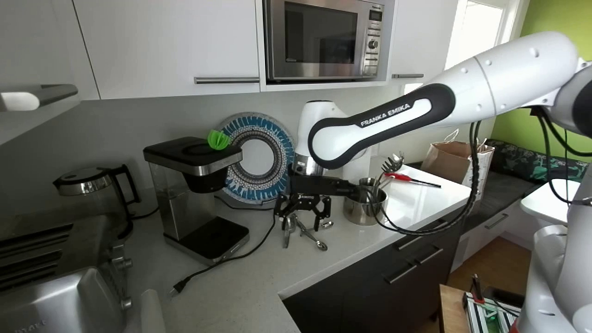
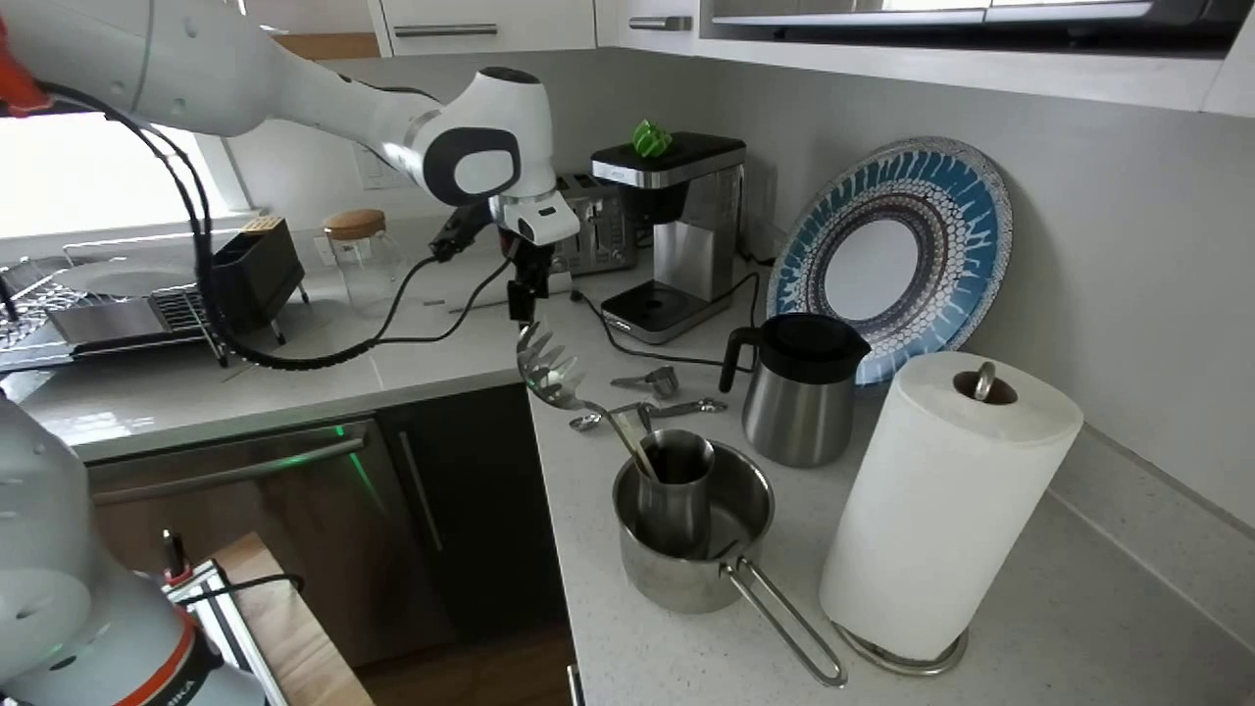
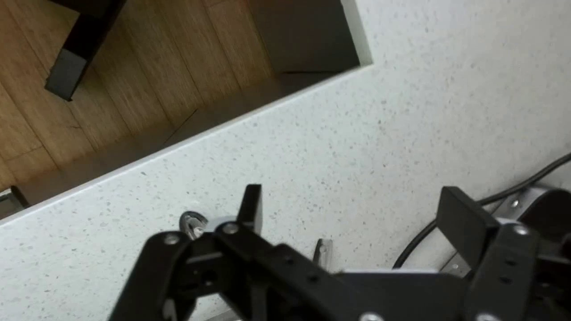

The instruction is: Pick up the silver measuring spoon and put it on top of the kettle

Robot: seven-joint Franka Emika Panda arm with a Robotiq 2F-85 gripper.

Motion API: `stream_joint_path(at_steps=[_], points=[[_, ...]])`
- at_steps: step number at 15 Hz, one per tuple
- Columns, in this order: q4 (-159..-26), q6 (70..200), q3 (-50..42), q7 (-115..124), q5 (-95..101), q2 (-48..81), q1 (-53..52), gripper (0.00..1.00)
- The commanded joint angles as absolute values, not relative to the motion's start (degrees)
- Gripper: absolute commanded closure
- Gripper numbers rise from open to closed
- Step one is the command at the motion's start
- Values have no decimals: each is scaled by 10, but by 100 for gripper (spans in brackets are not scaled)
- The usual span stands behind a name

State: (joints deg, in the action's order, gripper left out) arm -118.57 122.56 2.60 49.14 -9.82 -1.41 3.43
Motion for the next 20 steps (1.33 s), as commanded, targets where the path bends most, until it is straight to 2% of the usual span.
stream_joint_path(at_steps=[1, 9, 14, 20], points=[[-1117, 1273, 4, 600, -62, 82, 28, 0], [-1079, 1374, -88, 844, 77, 168, -5, 0], [-1062, 1350, -112, 971, 166, 180, -28, 0], [-1030, 1289, -97, 972, 161, 197, -33, 0]])
